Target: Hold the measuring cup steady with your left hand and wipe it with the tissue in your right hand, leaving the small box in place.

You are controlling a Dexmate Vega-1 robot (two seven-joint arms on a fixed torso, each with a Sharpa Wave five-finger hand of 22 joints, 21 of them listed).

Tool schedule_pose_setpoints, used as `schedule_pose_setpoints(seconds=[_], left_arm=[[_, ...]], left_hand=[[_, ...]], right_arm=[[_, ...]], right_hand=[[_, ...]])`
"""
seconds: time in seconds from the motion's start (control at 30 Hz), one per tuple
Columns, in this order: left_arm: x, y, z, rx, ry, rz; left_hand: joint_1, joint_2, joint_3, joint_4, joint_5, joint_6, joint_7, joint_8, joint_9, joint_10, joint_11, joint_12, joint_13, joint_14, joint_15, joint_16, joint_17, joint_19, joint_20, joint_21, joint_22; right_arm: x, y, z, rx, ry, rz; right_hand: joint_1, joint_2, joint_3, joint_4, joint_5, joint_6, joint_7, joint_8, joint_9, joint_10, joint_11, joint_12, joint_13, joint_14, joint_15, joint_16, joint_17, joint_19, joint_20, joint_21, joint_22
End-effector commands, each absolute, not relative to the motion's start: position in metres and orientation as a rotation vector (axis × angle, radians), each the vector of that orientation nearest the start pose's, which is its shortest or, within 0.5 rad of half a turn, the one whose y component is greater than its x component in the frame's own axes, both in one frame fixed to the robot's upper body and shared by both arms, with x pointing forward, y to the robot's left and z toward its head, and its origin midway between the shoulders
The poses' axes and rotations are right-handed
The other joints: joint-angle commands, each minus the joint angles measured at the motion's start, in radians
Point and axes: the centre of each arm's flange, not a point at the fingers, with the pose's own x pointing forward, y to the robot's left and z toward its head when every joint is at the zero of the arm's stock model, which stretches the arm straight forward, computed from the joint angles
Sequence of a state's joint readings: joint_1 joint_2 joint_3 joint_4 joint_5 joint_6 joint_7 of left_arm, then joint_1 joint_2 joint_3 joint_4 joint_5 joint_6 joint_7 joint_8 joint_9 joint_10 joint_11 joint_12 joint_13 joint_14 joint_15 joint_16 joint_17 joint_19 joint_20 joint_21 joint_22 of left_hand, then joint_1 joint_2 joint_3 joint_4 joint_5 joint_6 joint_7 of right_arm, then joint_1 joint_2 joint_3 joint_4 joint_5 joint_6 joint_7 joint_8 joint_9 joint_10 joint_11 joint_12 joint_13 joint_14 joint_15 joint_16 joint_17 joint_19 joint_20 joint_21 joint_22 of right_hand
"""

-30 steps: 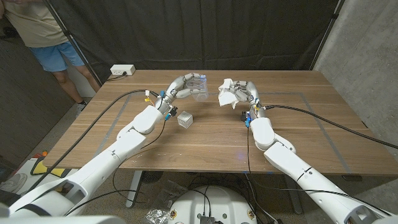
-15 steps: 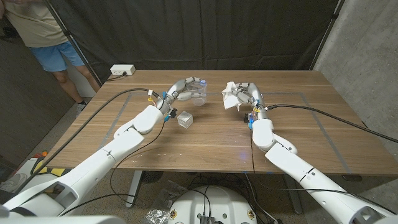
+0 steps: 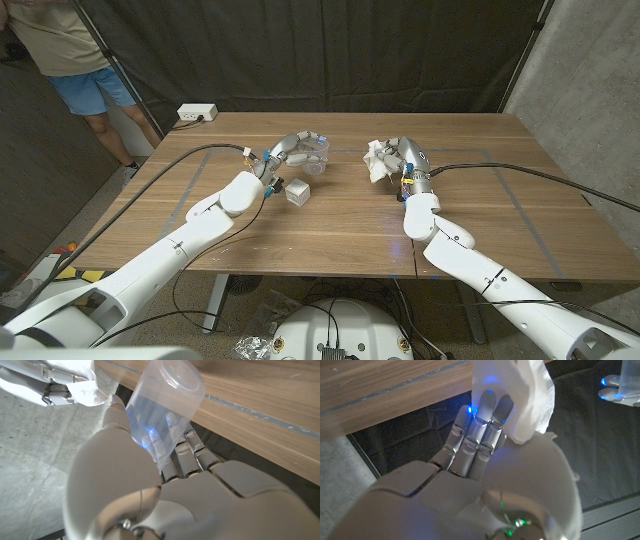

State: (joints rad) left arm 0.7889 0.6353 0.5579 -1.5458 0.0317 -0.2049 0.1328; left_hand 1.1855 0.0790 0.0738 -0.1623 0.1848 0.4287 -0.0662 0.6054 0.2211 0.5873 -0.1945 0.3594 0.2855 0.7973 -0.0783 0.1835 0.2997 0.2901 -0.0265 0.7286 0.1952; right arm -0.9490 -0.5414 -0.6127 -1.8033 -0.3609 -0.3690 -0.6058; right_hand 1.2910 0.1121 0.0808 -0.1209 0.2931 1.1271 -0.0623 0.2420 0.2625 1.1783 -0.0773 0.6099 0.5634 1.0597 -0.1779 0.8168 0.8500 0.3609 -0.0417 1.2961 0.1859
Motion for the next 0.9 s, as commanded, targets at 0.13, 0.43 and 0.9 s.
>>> schedule_pose_setpoints(seconds=[0.13,0.43,0.9], left_arm=[[0.625,0.198,0.000,0.881,-0.684,-0.123],[0.629,0.193,0.002,0.939,-0.606,-0.107],[0.632,0.188,0.007,1.016,-0.497,-0.124]], left_hand=[[-0.017,0.036,0.069,0.069,0.000,-0.028,0.001,-0.012,0.002,-0.026,0.008,-0.013,0.001,-0.016,-0.126,0.000,0.007,-0.018,0.006,0.003,0.000],[-0.038,0.030,0.066,0.076,0.002,-0.067,0.004,-0.024,0.005,-0.059,0.011,-0.023,0.002,-0.055,-0.126,0.001,0.009,-0.041,0.004,-0.001,-0.001],[-0.146,-0.003,0.024,0.120,0.016,-0.177,0.007,-0.067,0.005,-0.183,0.053,-0.070,-0.013,-0.232,-0.078,-0.006,0.013,-0.150,0.033,-0.037,-0.004]], right_arm=[[0.588,-0.177,-0.042,-1.103,-0.509,-0.371],[0.599,-0.177,-0.048,-1.197,-0.376,-0.303],[0.604,-0.175,-0.048,-1.237,-0.336,-0.278]], right_hand=[[-0.001,0.014,-0.004,0.000,0.010,-0.002,-0.008,0.001,0.008,-0.008,-0.002,-0.008,0.003,-0.006,-0.055,-0.014,0.000,-0.027,-0.093,0.005,0.003],[-0.004,0.018,-0.006,0.003,0.007,-0.009,-0.019,-0.004,0.007,-0.018,-0.009,-0.022,-0.006,-0.013,-0.056,-0.039,-0.025,-0.040,-0.093,0.001,-0.001],[-0.001,0.049,0.014,0.010,-0.010,-0.086,-0.030,-0.035,-0.001,-0.087,-0.001,-0.114,-0.086,-0.052,-0.059,-0.156,-0.143,-0.100,-0.068,-0.014,-0.005]])
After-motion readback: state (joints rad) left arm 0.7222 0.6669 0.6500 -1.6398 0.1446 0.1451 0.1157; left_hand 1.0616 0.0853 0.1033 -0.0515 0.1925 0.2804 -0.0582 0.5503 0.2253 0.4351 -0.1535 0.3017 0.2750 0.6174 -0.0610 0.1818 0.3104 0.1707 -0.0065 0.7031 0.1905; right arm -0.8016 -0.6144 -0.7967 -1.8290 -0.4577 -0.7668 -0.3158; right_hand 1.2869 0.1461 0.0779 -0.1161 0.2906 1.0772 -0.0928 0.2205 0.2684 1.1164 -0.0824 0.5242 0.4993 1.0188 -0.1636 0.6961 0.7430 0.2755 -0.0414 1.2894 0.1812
